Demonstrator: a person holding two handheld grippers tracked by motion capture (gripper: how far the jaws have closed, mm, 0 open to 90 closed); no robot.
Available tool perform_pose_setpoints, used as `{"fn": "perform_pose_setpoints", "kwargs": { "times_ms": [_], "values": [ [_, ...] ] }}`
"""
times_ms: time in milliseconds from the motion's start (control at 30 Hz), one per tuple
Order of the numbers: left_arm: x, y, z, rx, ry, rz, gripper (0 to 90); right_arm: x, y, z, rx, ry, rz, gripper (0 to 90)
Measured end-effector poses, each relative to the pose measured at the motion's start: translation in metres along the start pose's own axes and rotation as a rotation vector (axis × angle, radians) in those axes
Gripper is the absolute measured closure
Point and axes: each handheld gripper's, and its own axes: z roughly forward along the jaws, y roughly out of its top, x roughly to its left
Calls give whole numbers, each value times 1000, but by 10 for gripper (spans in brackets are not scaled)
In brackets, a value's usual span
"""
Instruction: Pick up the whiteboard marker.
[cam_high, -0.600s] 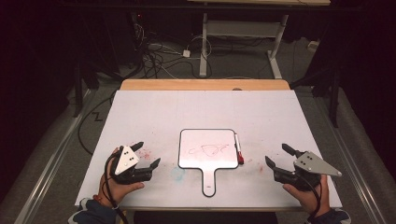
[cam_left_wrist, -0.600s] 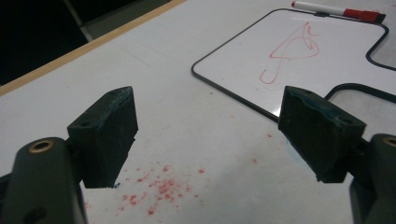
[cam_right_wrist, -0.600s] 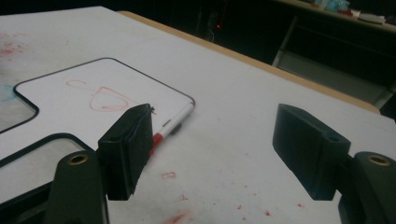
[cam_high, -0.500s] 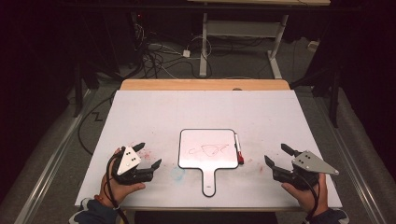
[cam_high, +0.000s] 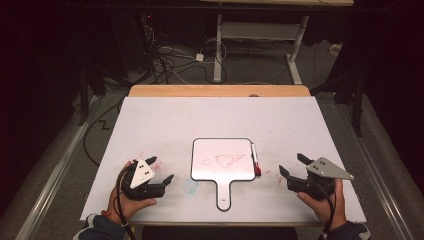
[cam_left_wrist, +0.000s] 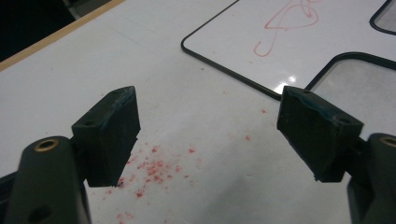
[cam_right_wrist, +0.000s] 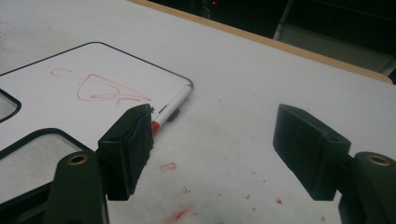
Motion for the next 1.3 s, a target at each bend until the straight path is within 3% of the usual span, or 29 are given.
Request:
{"fn": "perform_pose_setpoints", "kwargs": {
  "times_ms": [167, 300, 333, 400, 433, 467, 500, 533, 567, 633, 833, 1000, 1300],
  "values": [
    [1, -2, 3, 21, 7, 2, 205, 1, 5, 9, 15, 19, -8, 258],
    [0, -3, 3, 30, 11, 5, 205, 0, 12, 22, 72, 65, 1, 267],
    [-1, -3, 3, 31, 10, 7, 205, -3, 16, 31, 127, 124, 46, 290],
    [-1, -3, 3, 37, 15, 12, 204, -8, 20, 43, 207, 146, 95, 322],
    [-2, -3, 4, 42, 16, 17, 204, -11, 21, 48, 227, 183, 131, 337],
    [-2, -3, 4, 42, 16, 17, 204, -11, 21, 48, 227, 183, 131, 337],
    [-2, -3, 4, 46, 18, 20, 204, -14, 23, 60, 286, 196, 161, 372],
    [-3, -3, 5, 47, 20, 23, 204, -14, 23, 60, 286, 196, 161, 372],
    [-3, -4, 5, 49, 16, 25, 204, -14, 24, 68, 322, 225, 182, 392],
    [-4, -4, 5, 59, 13, 20, 204, -13, 25, 72, 340, 228, 182, 389],
    [-7, -4, 7, 82, 15, 56, 203, -9, 31, 95, 437, 234, 212, 422],
    [-7, -5, 7, 83, 11, 56, 203, -2, 28, 103, 497, 275, 224, 486],
    [-9, -4, 7, 88, 6, 68, 202, 1, 24, 120, 536, 316, 283, 568]
  ]
}}
